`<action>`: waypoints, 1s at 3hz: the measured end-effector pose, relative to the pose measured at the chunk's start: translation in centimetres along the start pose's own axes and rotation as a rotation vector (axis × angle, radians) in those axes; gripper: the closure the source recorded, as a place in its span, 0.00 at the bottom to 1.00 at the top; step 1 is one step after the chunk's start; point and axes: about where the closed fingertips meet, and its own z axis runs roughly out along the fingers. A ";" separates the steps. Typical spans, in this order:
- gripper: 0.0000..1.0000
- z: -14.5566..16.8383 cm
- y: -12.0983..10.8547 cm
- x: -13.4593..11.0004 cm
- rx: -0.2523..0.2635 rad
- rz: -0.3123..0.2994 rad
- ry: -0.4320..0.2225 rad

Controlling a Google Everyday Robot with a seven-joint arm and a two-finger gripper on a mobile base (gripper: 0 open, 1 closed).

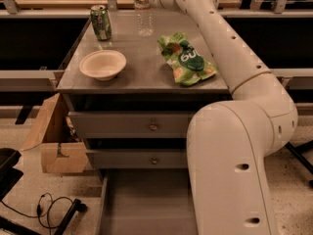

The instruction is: Pick water bottle from bottom drawer and place on counter

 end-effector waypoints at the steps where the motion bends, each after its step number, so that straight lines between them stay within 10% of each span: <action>1: 1.00 0.4 -0.2 1.8 0.015 0.027 0.006; 3: 1.00 0.8 -0.3 3.8 0.040 0.061 0.003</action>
Offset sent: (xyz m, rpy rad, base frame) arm -0.0030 -0.0020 -0.0448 0.0595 0.0357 -0.0649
